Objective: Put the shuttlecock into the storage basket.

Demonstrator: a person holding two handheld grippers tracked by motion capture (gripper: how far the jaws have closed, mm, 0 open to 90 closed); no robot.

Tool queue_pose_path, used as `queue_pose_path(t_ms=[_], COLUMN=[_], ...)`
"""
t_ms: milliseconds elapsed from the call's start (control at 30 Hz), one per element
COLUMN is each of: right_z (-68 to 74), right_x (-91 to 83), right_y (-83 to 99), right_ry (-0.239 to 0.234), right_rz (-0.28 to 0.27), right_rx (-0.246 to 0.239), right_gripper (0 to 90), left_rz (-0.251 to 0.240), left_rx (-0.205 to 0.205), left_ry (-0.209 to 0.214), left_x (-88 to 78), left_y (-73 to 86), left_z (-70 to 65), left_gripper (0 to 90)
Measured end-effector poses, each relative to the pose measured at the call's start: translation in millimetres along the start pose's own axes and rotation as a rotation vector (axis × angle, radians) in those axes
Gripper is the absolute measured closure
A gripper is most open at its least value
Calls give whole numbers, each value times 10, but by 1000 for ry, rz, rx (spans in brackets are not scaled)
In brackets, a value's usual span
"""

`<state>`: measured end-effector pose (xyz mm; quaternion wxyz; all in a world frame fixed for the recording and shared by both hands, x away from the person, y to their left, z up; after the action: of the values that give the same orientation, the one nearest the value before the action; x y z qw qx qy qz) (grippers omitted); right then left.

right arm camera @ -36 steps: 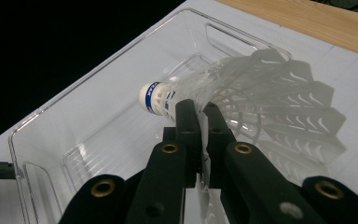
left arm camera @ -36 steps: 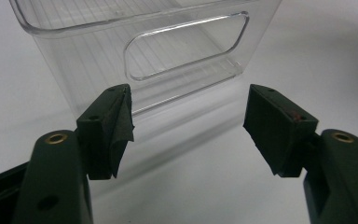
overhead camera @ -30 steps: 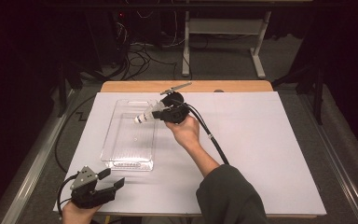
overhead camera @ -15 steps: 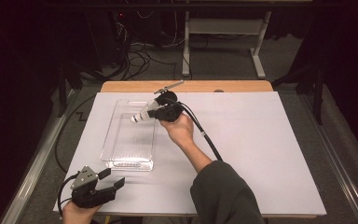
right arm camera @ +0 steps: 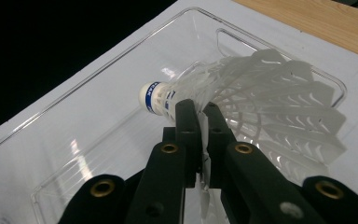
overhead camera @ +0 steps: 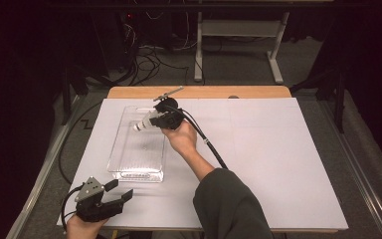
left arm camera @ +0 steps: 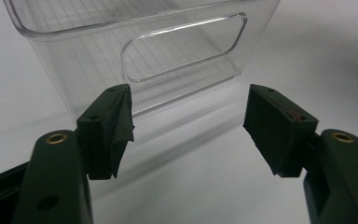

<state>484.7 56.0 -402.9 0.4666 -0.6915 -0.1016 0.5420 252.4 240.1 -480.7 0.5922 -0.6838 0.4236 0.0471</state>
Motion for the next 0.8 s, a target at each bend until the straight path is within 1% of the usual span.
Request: queue_pose_path(t_ms=[167, 200, 233, 267, 400, 500, 700, 800], right_z=[11, 12, 19, 15, 18, 16, 2, -6], right_x=[102, 119, 131, 146, 198, 226, 276, 288], right_y=[-18, -20, -23, -26, -39, -49, -54, -72], right_ry=[2, 3, 4, 6, 11, 14, 28, 32], right_rz=[23, 24, 29, 27, 39, 44, 70, 75], right_rx=[9, 3, 9, 3, 6, -2, 0, 5], right_gripper=[888, 887, 887, 886, 886, 886, 886, 885], left_rz=[2, 2, 3, 2, 1, 1, 3, 6], left_rx=[5, 5, 4, 5, 4, 4, 2, 14], left_ry=[5, 4, 5, 5, 4, 6, 5, -5], left_x=[2, 4, 5, 5, 1, 5, 3, 4], left_y=[0, 0, -1, -2, -1, -2, -1, 0], left_z=[-2, -2, -1, 0, 0, 0, 3, -2], left_gripper=[334, 334, 334, 334, 334, 334, 334, 334])
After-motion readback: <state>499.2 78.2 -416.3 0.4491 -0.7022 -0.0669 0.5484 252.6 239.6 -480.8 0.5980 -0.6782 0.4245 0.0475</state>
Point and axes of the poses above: each handheld gripper's, and its own axes: x roughly forward along the jaws, y roughly out of its underside, z roughly to its left, the point moved 3 cm from there along x, roughly forward along the jaws, and after that the axes turned 11 degrees about -x, right-handed, at the moved point
